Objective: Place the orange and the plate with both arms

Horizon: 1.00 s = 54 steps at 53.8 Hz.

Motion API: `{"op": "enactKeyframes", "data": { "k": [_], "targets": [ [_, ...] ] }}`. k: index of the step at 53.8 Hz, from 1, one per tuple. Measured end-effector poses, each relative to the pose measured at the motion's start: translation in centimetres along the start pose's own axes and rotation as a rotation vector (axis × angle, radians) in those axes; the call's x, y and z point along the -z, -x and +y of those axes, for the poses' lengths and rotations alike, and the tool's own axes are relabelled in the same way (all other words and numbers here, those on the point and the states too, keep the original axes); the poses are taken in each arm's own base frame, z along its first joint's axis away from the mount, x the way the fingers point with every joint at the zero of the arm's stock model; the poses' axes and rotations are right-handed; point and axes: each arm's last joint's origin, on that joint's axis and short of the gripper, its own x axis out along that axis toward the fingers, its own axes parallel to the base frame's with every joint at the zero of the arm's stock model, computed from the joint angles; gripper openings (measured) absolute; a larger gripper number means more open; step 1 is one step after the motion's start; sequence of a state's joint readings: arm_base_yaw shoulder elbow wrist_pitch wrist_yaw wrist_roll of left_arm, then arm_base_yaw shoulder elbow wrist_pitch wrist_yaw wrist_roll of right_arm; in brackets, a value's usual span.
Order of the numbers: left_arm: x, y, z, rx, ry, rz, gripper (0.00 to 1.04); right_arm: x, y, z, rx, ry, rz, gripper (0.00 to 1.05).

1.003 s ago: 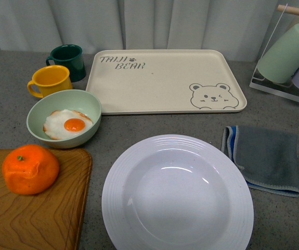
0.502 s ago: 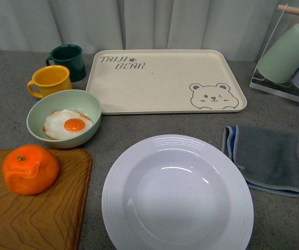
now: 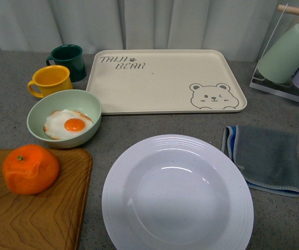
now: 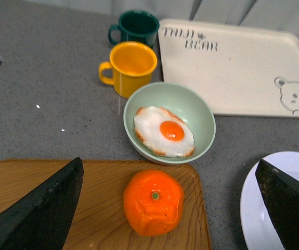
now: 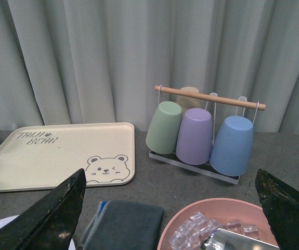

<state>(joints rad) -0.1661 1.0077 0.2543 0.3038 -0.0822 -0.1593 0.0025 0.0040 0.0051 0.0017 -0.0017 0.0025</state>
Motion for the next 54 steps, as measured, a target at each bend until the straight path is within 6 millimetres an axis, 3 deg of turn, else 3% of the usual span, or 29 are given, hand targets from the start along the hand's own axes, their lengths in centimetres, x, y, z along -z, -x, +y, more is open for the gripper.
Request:
{"op": "enactKeyframes", "data": {
  "k": [8, 15, 25, 42, 54],
  "targets": [
    [1.9, -4.9, -0.2, 0.015, -0.013, 0.283, 0.98, 0.0, 0.0, 0.0, 0.000, 0.000, 0.000, 0.95],
    [2.4, -6.9, 0.2, -0.018, -0.017, 0.362, 0.98, 0.0, 0.0, 0.0, 0.000, 0.000, 0.000, 0.95],
    [2.9, -8.8, 0.4, -0.024, -0.002, 0.461, 0.98, 0.0, 0.0, 0.0, 0.000, 0.000, 0.000, 0.95],
    [4.1, -10.3, 0.4, -0.010, 0.011, 0.557, 0.98, 0.0, 0.0, 0.0, 0.000, 0.000, 0.000, 0.95],
    [3.6, -11.0, 0.7, -0.025, 0.021, 0.542, 0.65, 0.0, 0.0, 0.0, 0.000, 0.000, 0.000, 0.95]
  ]
}}
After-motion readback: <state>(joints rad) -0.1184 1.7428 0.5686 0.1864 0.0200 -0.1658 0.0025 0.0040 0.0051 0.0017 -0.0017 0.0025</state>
